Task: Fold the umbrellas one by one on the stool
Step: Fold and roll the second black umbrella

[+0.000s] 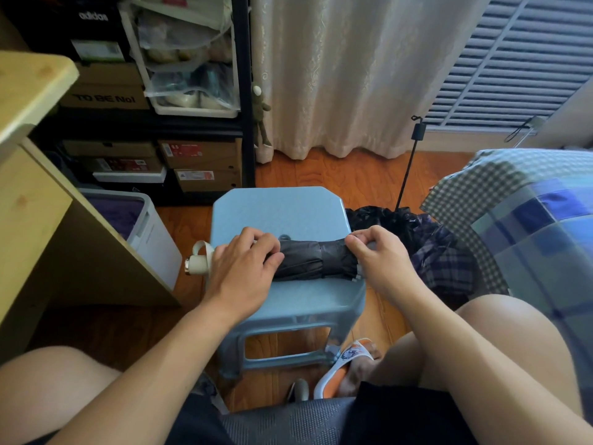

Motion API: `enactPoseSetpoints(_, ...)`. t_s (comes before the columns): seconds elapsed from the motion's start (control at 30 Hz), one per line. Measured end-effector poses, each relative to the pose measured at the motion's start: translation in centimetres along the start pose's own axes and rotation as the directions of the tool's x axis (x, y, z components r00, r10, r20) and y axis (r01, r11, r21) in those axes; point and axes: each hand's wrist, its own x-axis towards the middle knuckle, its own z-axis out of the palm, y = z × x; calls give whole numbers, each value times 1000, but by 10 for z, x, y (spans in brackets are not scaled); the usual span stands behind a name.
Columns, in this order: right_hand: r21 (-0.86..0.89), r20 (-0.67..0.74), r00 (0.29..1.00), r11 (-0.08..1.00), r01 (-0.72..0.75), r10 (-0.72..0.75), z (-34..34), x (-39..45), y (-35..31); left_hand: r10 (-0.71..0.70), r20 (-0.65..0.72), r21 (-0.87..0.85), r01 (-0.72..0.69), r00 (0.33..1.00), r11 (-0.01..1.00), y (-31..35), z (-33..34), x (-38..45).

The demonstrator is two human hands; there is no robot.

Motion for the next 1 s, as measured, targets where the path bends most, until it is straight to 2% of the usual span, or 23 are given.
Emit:
enactPoseSetpoints(0.17,27,-139,988,997,-69,72,8,7,-3,-141,14,8,141,990,990,12,4,13)
enactPoseSetpoints(0.23,58,-142,984,994,-98,105,8,13,-4,-160,28,-13,160,987,987,13,1,19)
enactPoseSetpoints(0.3,27,-64,994,995,-91,93,4,18,-4,-105,63,-61,108,993,992,7,-5,19)
enactPoseSetpoints(0.4,-12,54,997,998,-59,59,-1,21,-4,73,146,-27,-70,987,997,-6,-13,11)
enactPoseSetpoints(0.47,-10,71,996,999,46,-45,-6,19,-2,102,140,-2,-103,985,995,-9,-11,8)
enactPoseSetpoints(0.57,-179,123,963,949,260,-240,-13,12,7,100,36,15,-101,994,995,-7,-5,6)
enactPoseSetpoints(0.67,-277,124,950,910,309,-285,-13,8,14,183,-41,114,-177,982,978,-2,2,4)
enactPoseSetpoints(0.77,-367,88,917,843,392,-388,-10,9,14,231,-61,180,-217,971,960,-1,6,3)
enactPoseSetpoints(0.83,-382,49,944,867,319,-325,-9,11,13,186,-71,161,-173,980,972,-1,6,5)
enactPoseSetpoints(1.0,-276,8,999,960,42,-41,-3,21,-7,-56,11,-4,56,998,998,9,1,21)
